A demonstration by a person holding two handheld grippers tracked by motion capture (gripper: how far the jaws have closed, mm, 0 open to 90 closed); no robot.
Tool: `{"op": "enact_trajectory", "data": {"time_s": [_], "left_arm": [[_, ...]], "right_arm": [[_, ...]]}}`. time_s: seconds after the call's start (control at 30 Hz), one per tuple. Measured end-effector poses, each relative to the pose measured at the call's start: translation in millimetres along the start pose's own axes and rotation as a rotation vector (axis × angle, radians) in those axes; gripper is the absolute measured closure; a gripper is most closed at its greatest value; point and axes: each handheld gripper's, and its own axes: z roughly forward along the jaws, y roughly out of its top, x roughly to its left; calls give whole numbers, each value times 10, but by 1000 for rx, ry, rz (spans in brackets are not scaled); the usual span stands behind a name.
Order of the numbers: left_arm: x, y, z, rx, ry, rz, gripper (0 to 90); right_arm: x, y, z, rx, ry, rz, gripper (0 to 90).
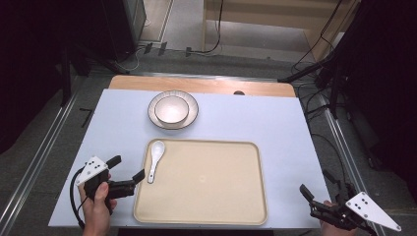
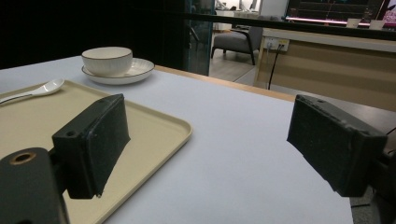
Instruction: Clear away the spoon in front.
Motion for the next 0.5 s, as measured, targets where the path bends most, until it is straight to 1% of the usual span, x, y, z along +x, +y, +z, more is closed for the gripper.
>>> {"op": "enact_trajectory", "data": {"time_s": [0.07,0.27,0.33,0.5], "left_arm": [[20,4,-32,-3,14,-4,0],[78,-8,-146,-10,30,2,0],[98,-12,-184,-18,36,-1,0],[155,-6,-276,-41,48,-9,0]], "right_arm": [[1,0,-2,0,-2,4,127],[-3,0,-3,-2,-2,1,127],[5,1,-8,2,-1,8,126],[5,2,-6,3,-2,6,126]]}}
